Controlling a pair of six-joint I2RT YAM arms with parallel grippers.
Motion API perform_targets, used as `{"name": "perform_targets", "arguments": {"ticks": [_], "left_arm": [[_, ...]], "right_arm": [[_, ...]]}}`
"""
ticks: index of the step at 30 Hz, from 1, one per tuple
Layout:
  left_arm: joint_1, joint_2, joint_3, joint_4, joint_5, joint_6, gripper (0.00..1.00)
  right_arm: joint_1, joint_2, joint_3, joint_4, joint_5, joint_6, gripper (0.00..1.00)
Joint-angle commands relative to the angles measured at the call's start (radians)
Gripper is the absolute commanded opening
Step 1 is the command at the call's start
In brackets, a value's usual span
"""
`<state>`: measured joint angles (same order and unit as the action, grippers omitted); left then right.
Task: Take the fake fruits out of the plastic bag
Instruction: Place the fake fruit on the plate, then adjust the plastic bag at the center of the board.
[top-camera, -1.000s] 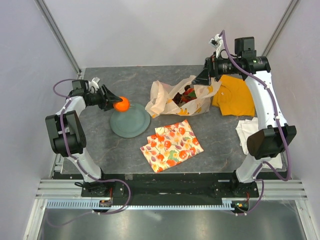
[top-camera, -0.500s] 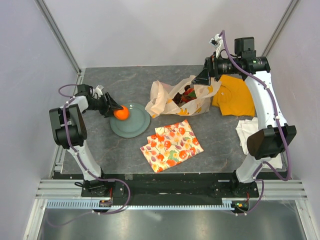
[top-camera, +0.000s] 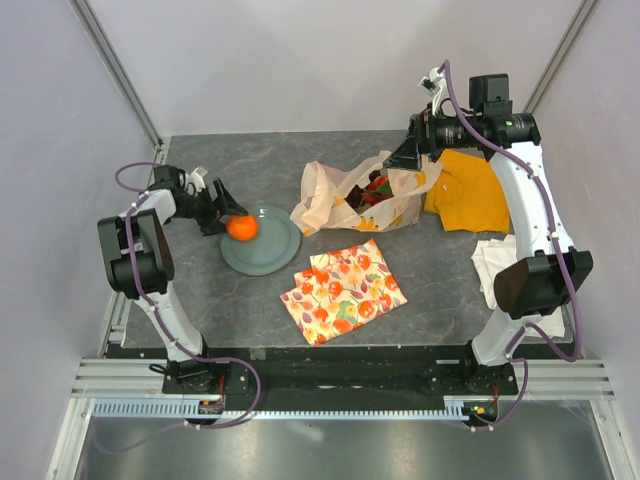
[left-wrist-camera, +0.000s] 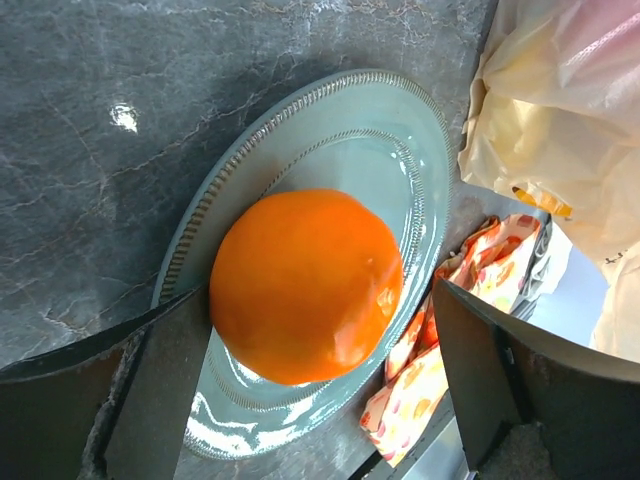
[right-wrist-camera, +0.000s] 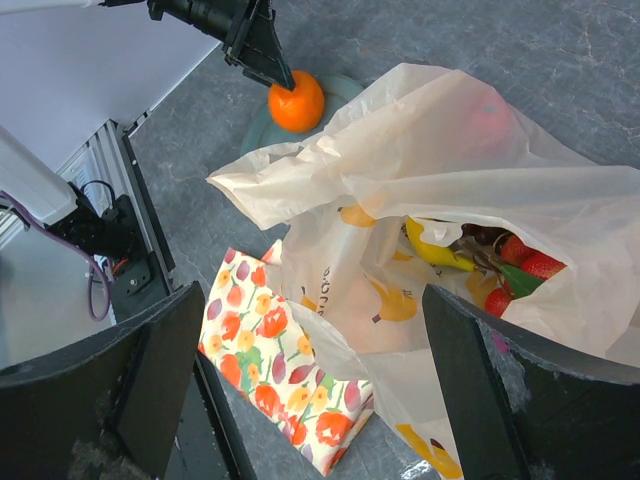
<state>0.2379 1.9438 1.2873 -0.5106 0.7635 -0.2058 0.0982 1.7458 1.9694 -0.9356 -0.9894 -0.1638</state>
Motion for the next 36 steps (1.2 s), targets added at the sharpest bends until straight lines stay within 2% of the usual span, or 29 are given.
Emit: {"name": "perform_targets", "arguments": {"ticks": [1, 3, 7, 9, 11, 12, 13, 14, 16, 19, 21, 24, 32, 34, 36], "left_arm": [[0.009, -0.058, -0.006, -0.011, -0.162, 0.092, 0.98], [0.014, -0.113, -0.005, -0.009, -0.223, 0.104, 0.99], [0.017, -0.227, -0.006, 0.007, -0.476, 0.120, 0.99], [0.015, -0.272, -0.017, 0.043, -0.504, 0.146, 0.99], [0.008, -0.339, -0.032, 0.061, -0.459, 0.161, 0.99], [-0.002, -0.364, -0.036, 0.069, -0.393, 0.192, 0.99], [-0.015, -0.408, -0.048, 0.072, -0.225, 0.204, 0.99], [-0.032, -0.436, -0.055, 0.072, -0.142, 0.245, 0.99], [-0.122, -0.488, -0.089, 0.067, 0.007, 0.318, 0.99], [-0.313, -0.577, -0.109, 0.081, 0.010, 0.387, 0.99], [-0.433, -0.588, -0.108, 0.106, -0.013, 0.387, 0.99], [-0.556, -0.542, -0.076, 0.133, -0.117, 0.407, 0.99], [-0.718, -0.415, 0.001, 0.126, -0.309, 0.502, 0.99], [-0.732, -0.376, 0.021, 0.119, -0.357, 0.509, 0.90], [-0.730, -0.350, 0.079, 0.103, -0.336, 0.528, 0.69]], "right_arm": [[0.000, -0.016, 0.014, 0.020, -0.011, -0.009, 0.98], [0.001, -0.014, 0.016, 0.018, -0.008, -0.011, 0.98], [0.001, -0.012, 0.028, 0.001, 0.029, -0.057, 0.98], [0.001, -0.015, 0.037, -0.011, 0.110, -0.114, 0.98], [0.001, -0.015, 0.042, -0.009, 0.206, -0.156, 0.97], [0.003, -0.020, 0.034, -0.003, 0.242, -0.164, 0.96], [0.003, -0.026, -0.005, 0.012, 0.279, -0.169, 0.95], [0.005, -0.043, -0.035, 0.046, 0.300, -0.181, 0.92], [0.008, -0.063, -0.125, 0.076, 0.345, -0.212, 0.89], [0.021, -0.080, -0.203, 0.116, 0.337, -0.224, 0.83], [0.037, -0.092, -0.233, 0.142, 0.345, -0.224, 0.80], [0.072, -0.133, -0.299, 0.193, 0.362, -0.227, 0.79], [0.124, -0.215, -0.461, 0.299, 0.465, -0.200, 0.79], [0.132, -0.213, -0.495, 0.310, 0.463, -0.194, 0.79], [0.152, -0.200, -0.526, 0.322, 0.520, -0.197, 0.79]]}}
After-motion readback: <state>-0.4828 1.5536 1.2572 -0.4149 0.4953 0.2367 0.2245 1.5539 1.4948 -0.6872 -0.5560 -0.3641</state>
